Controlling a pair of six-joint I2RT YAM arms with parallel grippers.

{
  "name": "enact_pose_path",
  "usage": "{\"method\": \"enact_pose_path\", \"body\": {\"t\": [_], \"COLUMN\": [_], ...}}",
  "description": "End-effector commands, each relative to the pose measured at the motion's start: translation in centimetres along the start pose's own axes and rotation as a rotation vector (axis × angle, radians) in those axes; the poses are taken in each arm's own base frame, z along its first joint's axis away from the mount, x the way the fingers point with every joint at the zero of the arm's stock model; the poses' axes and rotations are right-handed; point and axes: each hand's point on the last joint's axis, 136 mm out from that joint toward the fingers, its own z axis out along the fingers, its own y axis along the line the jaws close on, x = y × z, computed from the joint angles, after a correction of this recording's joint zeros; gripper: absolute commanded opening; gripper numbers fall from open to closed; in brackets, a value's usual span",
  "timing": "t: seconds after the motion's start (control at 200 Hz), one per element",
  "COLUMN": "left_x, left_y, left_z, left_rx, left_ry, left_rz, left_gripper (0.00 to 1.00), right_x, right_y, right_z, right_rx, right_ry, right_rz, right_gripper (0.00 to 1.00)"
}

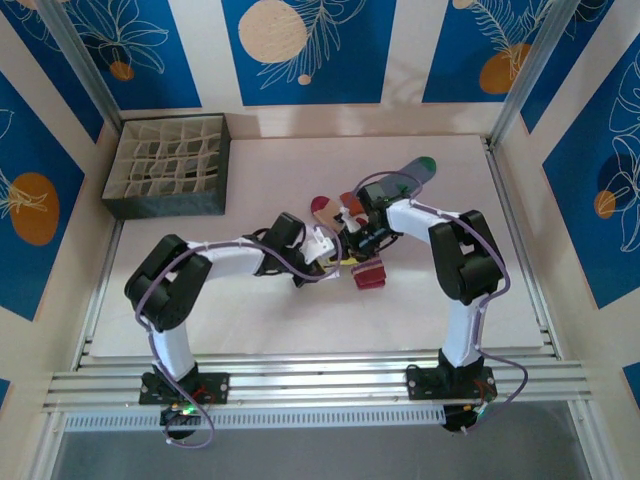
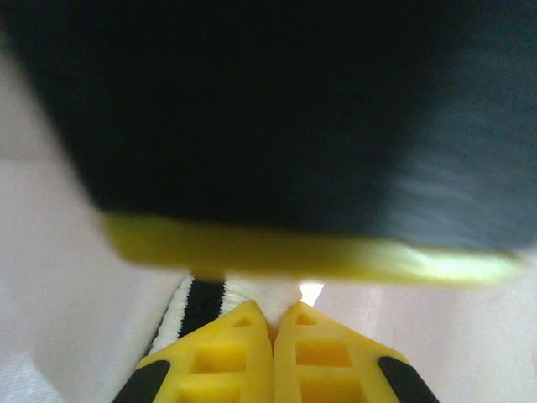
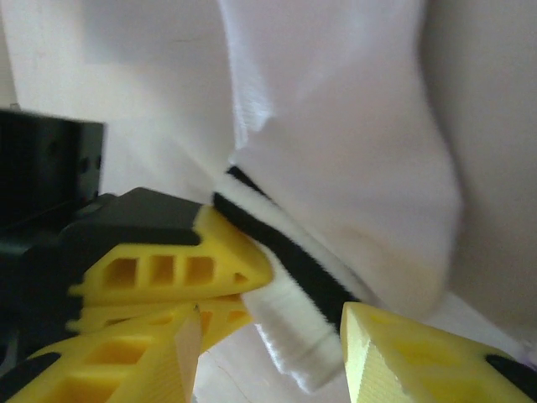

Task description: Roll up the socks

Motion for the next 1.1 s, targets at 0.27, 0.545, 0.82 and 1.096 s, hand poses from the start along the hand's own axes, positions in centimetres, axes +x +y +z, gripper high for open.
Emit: {"method": "enact_pose_path", "body": {"t": [0.27, 0.545, 0.82, 1.096], "left_x": [4.3, 4.5, 3.3, -1.5], "left_y": [1.6, 3.3, 4.0, 2.1], "left_z": [0.8, 0.5, -0.1, -5.0], "left_rx": [0.175, 0.198, 0.181, 0.055], "left_ry": [0.080, 0.053, -0.030, -0.276], "left_rz": [-0.472, -0.587, -0.541, -0.109], "left_gripper": [0.00, 0.00, 0.06, 0.28], "right_x": [1.2, 1.6, 2.7, 3.6], "right_y": [-0.1, -0.5, -2.6, -3.3], "right_z": [2.5, 3.0, 4.0, 3.6], "right_rx": [-0.082, -0.078, 0.075, 0.137], "right_ry": [0.044, 0.075, 0.170, 0.232], "right_rz": [-0.036, -0.041, 0.047, 0.128], "right_gripper": [0.45, 0.35, 0.05, 0.00]}}
